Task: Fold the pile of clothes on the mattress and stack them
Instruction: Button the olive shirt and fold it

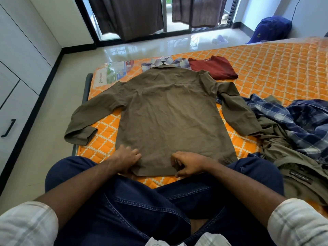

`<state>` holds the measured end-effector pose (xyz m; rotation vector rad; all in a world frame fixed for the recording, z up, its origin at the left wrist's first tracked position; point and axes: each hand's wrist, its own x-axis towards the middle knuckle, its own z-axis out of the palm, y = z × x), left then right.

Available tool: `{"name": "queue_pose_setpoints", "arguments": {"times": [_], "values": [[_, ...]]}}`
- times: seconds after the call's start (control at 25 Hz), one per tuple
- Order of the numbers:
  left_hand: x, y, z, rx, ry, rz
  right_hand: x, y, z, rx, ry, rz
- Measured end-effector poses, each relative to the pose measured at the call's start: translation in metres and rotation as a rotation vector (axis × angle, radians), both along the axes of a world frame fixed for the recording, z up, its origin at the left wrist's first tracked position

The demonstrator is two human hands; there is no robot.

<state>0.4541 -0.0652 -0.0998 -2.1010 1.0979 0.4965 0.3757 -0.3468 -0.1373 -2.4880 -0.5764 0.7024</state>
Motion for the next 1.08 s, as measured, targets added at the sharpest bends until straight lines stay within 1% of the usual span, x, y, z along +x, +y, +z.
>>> {"name": "queue_pose_setpoints", "arguments": {"times": [0.08,0.12,0.16,0.24,0.28,0.32,0.36,0.4,0.48,0.52,0.56,0.72,0.8,0.88,0.96,1.0,1.08], "values": [[0.004,0.0,0.005,-0.034,-0.003,0.052,-0.003,0.004,-0.003,-0.129,-0.113,0.043],[0.009,0.001,0.008,-0.057,0.034,0.109,-0.004,0.006,-0.005,-0.206,-0.184,0.071],[0.018,0.003,0.014,-0.08,0.081,0.178,-0.004,0.007,-0.004,-0.239,-0.237,0.083],[0.035,0.012,0.027,-0.173,0.162,0.318,-0.001,0.008,-0.001,-0.176,-0.246,0.026],[0.042,0.019,0.031,-0.267,0.182,0.346,0.001,0.007,0.001,-0.114,-0.214,-0.053],[0.045,0.026,0.035,-0.374,0.197,0.331,0.003,0.004,0.003,-0.051,-0.179,-0.145],[0.047,0.033,0.039,-0.45,0.209,0.267,0.005,0.0,0.006,0.02,-0.164,-0.232],[0.046,0.038,0.042,-0.474,0.213,0.174,0.007,-0.005,0.007,0.089,-0.158,-0.295],[0.042,0.047,0.044,-0.321,0.149,-0.023,0.008,-0.01,0.01,0.178,-0.178,-0.319],[0.04,0.05,0.042,-0.231,0.128,-0.077,0.007,-0.01,0.011,0.185,-0.166,-0.291],[0.04,0.054,0.038,-0.179,0.143,-0.098,0.006,-0.008,0.013,0.171,-0.144,-0.253],[0.042,0.058,0.029,-0.053,0.294,-0.053,0.004,-0.004,0.011,0.079,-0.101,-0.132],[0.037,0.05,0.028,0.022,0.299,-0.063,0.004,-0.001,0.012,0.061,-0.134,-0.096],[0.031,0.04,0.027,0.095,0.301,-0.021,0.003,0.001,0.01,-0.008,-0.16,-0.041],[0.023,0.023,0.026,0.096,0.335,0.069,-0.001,0.004,0.007,-0.17,-0.22,0.044],[0.018,0.012,0.024,0.054,0.354,0.084,-0.002,0.004,0.003,-0.25,-0.282,0.082],[0.007,-0.014,0.013,-0.101,0.351,0.013,-0.005,0.009,-0.008,-0.371,-0.484,0.169]]}}
